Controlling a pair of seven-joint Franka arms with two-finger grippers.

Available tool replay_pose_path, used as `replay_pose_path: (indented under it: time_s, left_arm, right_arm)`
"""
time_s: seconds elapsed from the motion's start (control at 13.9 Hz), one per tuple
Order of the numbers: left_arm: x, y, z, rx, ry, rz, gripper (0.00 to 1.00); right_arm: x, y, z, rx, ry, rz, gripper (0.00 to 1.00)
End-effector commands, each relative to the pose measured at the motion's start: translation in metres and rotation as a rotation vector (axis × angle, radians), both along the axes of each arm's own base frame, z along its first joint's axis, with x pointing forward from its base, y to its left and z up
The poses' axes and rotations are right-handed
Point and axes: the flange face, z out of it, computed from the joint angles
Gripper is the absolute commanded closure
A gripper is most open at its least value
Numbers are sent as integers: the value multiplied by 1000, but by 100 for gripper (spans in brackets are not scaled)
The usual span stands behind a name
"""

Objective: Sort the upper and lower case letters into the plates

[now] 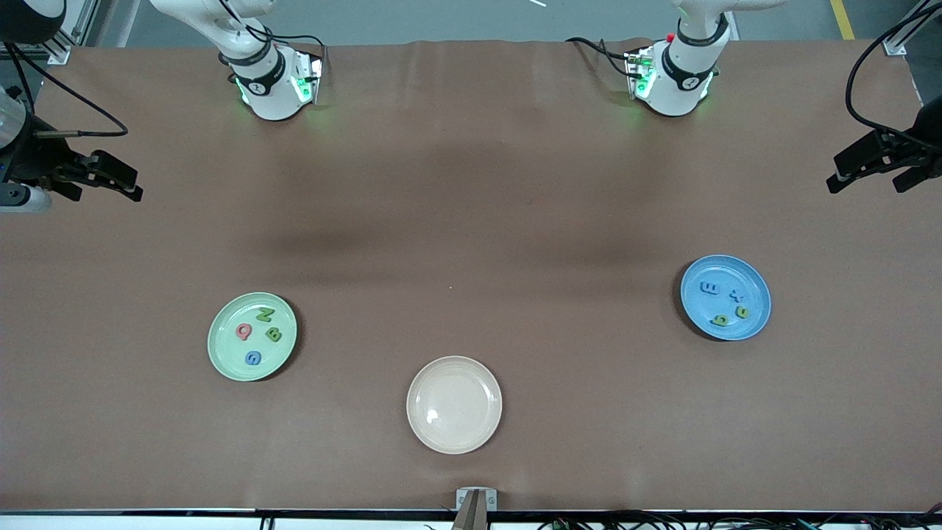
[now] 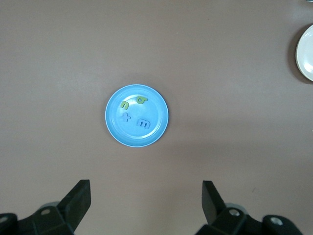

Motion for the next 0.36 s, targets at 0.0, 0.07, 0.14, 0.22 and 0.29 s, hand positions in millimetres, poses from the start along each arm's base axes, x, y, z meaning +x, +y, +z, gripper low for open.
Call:
replay_pose_path:
  time_s: [0.0,0.07,0.14,0.22,0.29]
  left_arm:
    - [1,2,2,6,9,-13,0]
    - [1,1,2,4,7,-15,0]
    - [1,2,2,3,7,-13,0]
    - [1,3,2,3,7,-13,0]
    - [1,4,2,3,7,-12,0]
  right_arm:
    - [-1,0,3,12,-4,-8,0]
    - [-1,0,3,12,-3,-8,0]
    - [-1,1,3,12,-1,-6,0]
    - [-1,3,2,12,2,-3,0]
    - [-1,3,2,12,0,-3,0]
